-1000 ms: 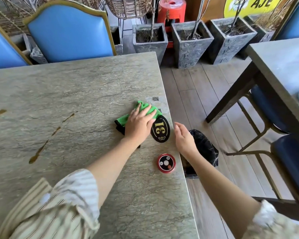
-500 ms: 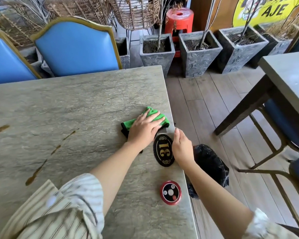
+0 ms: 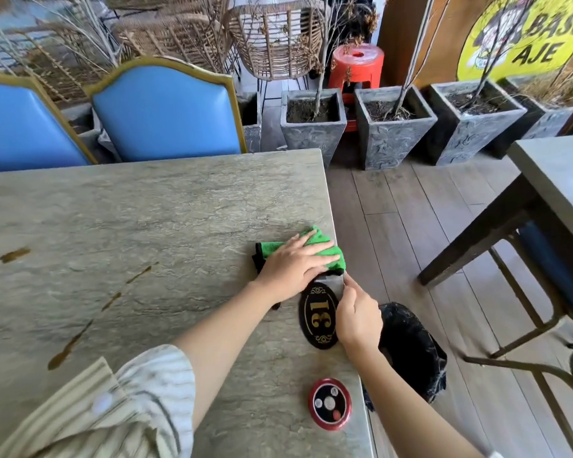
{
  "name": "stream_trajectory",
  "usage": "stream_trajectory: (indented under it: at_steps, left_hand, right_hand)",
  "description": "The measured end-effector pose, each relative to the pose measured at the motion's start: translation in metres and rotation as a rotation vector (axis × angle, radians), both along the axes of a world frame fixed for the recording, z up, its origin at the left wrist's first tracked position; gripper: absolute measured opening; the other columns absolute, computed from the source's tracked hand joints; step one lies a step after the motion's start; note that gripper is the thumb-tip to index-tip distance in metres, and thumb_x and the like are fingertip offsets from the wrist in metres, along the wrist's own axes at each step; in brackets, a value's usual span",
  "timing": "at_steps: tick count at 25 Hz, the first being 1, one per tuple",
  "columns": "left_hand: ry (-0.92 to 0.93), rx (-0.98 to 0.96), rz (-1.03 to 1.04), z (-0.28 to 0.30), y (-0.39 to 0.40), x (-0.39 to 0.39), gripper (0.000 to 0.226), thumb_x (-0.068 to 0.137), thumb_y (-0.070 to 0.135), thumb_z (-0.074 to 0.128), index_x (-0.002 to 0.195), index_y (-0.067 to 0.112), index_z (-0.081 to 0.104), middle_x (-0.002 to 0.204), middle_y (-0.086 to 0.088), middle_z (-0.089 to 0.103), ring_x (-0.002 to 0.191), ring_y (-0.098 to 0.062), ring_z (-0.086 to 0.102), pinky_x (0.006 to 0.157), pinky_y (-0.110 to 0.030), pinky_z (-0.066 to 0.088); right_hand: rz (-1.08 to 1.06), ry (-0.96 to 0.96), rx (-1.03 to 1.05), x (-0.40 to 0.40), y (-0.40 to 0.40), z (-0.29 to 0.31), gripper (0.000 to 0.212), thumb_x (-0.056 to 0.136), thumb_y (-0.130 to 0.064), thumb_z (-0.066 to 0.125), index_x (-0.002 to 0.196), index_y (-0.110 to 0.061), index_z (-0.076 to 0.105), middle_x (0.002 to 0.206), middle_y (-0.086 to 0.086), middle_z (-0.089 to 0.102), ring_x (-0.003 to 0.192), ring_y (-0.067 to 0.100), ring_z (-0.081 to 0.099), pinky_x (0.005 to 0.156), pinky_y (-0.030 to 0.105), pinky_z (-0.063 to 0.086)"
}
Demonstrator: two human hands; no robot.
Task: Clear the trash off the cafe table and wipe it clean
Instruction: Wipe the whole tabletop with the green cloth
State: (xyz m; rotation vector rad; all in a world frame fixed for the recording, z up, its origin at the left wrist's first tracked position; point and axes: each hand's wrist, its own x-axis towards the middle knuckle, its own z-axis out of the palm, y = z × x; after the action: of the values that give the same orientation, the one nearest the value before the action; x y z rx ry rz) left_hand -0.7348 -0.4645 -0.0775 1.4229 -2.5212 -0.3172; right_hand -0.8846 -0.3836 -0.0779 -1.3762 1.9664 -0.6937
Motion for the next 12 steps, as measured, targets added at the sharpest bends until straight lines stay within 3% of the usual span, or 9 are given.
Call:
stream_trajectory:
  at_steps: [3,6,9,12]
  left_hand:
    - [-0.04,0.058,0.254,0.004,-0.016,-0.022,0.036,0.098,0.038,0.042,0.133,0.039,0.05,0.15,0.012,0.037,0.145,-0.025,0.023,0.118,-0.043,0.015]
    - [-0.085,0.065,0.44,0.005,-0.009,-0.007,0.038,0.1,0.038,0.039,0.138,0.038,0.044,0.153,0.011,0.033,0.145,-0.026,0.021,0.118,-0.045,0.014]
    - [-0.073,0.042,0.768,0.003,0.032,0.029,0.038,0.1,0.039,0.037,0.137,0.037,0.046,0.151,0.009,0.036,0.145,-0.028,0.022,0.119,-0.046,0.016]
    - [-0.058,-0.027,0.716,-0.002,0.085,0.039,0.038,0.098,0.04,0.041,0.135,0.035,0.05,0.149,0.007,0.041,0.142,-0.03,0.028,0.116,-0.046,0.022]
  right_hand:
    - [0.019,0.14,0.031,0.001,-0.002,0.001,0.048,0.089,-0.034,0.02,0.12,-0.029,0.056,0.09,0.008,0.068,0.079,0.03,0.058,0.065,0.032,0.037]
    - [0.038,0.191,0.039,0.002,-0.002,0.009,0.03,0.098,-0.029,0.026,0.098,-0.02,0.055,0.085,0.01,0.066,0.069,0.028,0.048,0.064,0.034,0.038]
    - [0.028,0.206,0.003,0.003,0.003,0.011,0.03,0.099,-0.029,0.028,0.099,-0.017,0.056,0.084,0.013,0.065,0.071,0.031,0.052,0.063,0.035,0.036]
    - [0.097,0.166,-0.04,0.005,0.007,0.01,0.027,0.1,-0.028,0.029,0.098,-0.014,0.052,0.078,0.007,0.057,0.08,0.037,0.059,0.063,0.035,0.032]
